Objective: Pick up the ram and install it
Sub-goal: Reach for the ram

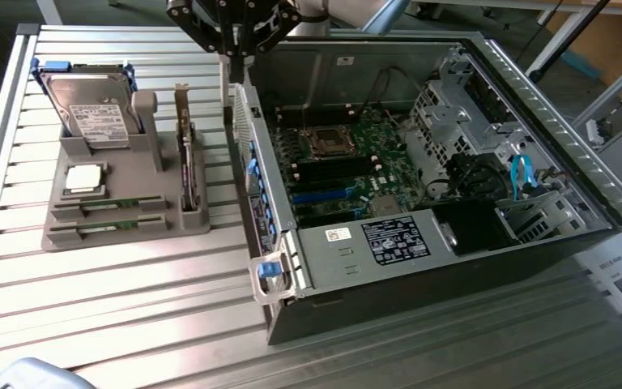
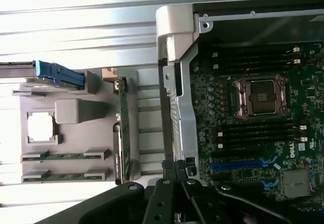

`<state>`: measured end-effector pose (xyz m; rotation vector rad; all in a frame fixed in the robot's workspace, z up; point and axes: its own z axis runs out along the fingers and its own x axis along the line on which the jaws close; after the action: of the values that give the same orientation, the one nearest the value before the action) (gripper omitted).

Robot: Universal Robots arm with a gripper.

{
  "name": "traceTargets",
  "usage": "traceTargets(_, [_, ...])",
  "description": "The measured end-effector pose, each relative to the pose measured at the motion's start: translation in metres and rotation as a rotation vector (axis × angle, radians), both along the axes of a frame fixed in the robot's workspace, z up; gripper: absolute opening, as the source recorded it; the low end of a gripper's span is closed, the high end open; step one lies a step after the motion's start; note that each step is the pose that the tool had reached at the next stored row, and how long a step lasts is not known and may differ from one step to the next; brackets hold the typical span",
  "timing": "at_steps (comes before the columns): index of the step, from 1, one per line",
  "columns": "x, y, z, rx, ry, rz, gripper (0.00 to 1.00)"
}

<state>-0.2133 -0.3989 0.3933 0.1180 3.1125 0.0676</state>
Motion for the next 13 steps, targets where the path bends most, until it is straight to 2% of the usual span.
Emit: traceTargets(13, [-0.025, 0.0, 0.0, 0.0, 0.0, 0.0, 0.1])
